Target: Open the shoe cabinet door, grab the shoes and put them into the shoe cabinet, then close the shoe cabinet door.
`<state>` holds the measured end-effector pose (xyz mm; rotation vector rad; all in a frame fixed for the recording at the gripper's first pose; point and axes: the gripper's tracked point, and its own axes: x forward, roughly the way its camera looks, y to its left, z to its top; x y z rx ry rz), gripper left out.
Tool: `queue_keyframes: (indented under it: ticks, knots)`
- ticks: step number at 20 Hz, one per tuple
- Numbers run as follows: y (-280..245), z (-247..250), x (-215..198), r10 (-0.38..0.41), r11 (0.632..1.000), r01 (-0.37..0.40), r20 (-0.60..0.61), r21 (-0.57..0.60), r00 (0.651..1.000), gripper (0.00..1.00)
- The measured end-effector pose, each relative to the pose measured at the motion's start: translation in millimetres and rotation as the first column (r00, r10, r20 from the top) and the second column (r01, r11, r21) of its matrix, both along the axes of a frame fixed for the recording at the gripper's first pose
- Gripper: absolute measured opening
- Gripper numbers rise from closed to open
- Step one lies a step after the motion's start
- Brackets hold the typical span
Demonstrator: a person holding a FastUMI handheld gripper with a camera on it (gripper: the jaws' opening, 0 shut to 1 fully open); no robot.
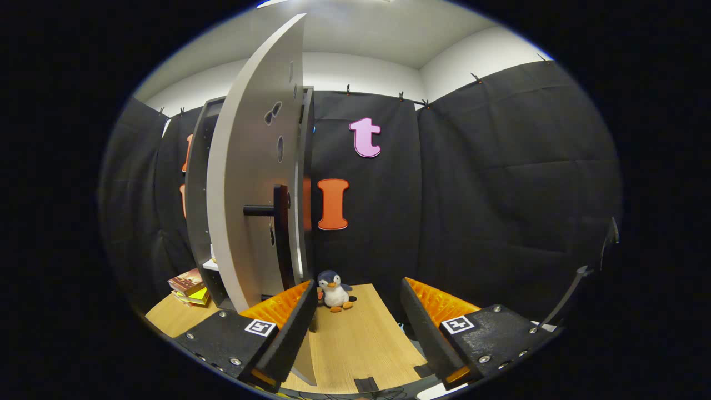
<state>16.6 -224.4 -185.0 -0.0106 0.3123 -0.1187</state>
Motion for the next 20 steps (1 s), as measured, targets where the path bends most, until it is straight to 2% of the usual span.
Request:
queue_keyframes:
  ticks: [5,12,16,20]
  knots:
    - [15,-2,1,0.063,0.996,-0.063,0.015,0.06,0.998,0.89]
    - [37,4,-3,0.075,0.996,-0.074,-0.005,0.053,0.997,0.81]
    - [70,4,-7,0.139,0.987,-0.137,-0.022,0.089,0.99,0.75]
    - [107,6,-4,0.203,0.974,-0.199,-0.024,0.112,0.979,0.75]
